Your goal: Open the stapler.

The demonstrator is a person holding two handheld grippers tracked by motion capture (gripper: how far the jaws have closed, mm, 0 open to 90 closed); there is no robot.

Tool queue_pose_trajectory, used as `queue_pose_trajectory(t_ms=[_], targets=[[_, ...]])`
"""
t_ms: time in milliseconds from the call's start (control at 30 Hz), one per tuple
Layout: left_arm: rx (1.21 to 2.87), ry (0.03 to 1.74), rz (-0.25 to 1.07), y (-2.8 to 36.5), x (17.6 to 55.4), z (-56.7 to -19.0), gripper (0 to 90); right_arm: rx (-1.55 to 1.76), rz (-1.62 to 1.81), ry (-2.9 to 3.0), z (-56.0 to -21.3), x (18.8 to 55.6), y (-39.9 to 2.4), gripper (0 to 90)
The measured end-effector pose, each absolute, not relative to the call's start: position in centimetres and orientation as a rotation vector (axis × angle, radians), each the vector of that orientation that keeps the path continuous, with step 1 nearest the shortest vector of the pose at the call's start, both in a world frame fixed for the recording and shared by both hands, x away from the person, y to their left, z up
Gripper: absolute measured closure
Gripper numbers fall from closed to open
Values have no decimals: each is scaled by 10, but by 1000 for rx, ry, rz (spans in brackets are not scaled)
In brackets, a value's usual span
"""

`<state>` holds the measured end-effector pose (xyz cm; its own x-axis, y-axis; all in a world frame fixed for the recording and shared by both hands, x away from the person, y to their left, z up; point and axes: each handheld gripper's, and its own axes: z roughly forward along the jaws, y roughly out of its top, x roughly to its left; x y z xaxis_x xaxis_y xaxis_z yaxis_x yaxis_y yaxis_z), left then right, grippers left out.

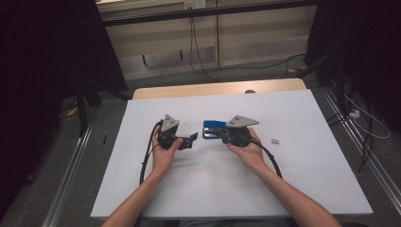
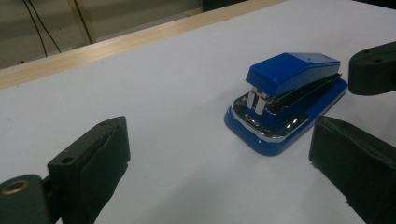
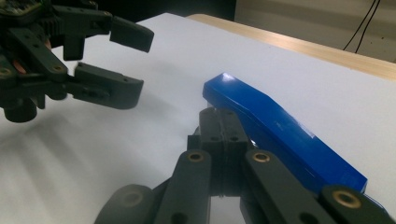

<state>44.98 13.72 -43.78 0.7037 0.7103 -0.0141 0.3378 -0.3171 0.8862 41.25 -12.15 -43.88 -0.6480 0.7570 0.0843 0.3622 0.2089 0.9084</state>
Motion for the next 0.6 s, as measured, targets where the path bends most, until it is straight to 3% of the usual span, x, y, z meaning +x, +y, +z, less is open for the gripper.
queue_pose_trajectory(t_ms=[600], targets=[[1943, 814, 507, 133, 452, -441, 75, 1060, 1321, 2193, -447, 420, -115, 900]])
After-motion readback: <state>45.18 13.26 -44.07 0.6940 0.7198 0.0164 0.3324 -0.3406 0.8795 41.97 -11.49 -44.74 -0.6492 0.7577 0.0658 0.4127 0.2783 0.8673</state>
